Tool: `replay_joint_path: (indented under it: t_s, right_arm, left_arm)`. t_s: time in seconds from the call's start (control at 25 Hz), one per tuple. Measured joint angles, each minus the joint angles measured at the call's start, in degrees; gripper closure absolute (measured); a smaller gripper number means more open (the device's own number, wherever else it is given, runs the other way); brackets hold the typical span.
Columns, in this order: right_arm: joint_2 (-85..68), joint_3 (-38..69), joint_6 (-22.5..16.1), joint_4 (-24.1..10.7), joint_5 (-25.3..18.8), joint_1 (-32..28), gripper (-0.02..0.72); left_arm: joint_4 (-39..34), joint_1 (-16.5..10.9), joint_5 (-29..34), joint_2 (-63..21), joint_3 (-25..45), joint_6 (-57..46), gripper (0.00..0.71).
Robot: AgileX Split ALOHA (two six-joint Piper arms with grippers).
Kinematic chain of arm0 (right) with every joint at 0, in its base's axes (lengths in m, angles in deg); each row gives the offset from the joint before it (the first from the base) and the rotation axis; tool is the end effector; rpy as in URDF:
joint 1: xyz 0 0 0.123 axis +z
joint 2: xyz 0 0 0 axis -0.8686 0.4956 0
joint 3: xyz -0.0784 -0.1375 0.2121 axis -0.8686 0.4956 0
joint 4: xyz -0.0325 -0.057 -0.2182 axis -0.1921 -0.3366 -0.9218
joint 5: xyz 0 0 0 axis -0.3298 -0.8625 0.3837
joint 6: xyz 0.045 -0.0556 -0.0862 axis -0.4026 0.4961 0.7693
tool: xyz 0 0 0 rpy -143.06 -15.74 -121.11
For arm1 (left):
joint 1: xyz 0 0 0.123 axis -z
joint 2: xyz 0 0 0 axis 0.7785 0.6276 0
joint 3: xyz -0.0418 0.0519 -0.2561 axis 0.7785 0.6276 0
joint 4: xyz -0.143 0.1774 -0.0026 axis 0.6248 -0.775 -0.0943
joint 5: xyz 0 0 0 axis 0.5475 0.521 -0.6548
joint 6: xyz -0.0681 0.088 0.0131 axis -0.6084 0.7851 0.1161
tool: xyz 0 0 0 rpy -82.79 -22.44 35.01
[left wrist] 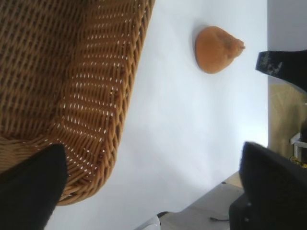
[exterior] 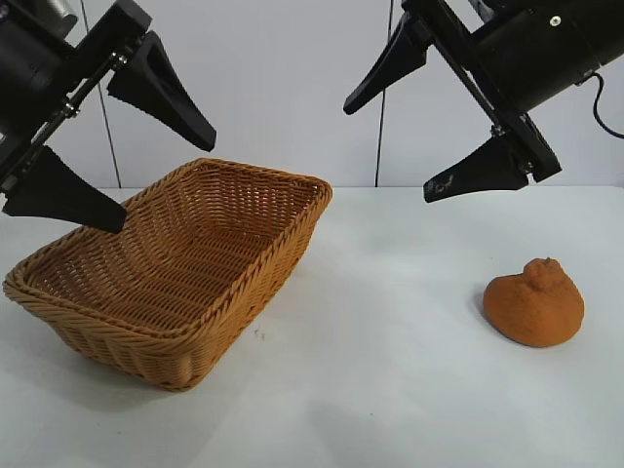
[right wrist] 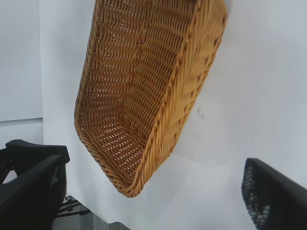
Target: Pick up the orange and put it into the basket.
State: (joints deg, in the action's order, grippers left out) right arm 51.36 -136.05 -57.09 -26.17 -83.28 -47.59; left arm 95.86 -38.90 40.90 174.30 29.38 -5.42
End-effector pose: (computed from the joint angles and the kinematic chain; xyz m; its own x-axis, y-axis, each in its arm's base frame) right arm 0.3020 0.1366 0.2168 -0.9565 0.1223 -0.2650 -0.0951 0.7279 0.6790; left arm 0.2814 -0.1243 0.2170 -0.9424 -0.1621 -0.2926 0.0726 0.7546 -0.6521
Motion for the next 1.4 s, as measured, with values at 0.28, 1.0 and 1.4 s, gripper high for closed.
replay_joint_path:
  t_s: [0.28, 1.0, 1.4]
  right_arm:
    - [0.0, 0.0, 0.0, 0.0, 0.1, 0.0, 0.021]
    - [0.0, 0.0, 0.0, -1.0, 0.3, 0.0, 0.021]
    - [0.0, 0.0, 0.0, -1.2, 0.5, 0.0, 0.021]
  left_arm:
    - [0.0, 0.0, -1.1, 0.0, 0.0, 0.0, 0.017]
    - [-35.1, 7.7, 7.3, -5.7, 0.0, -51.0, 0.017]
    - [-44.3, 10.0, 0.5, -1.0, 0.0, -78.7, 0.017]
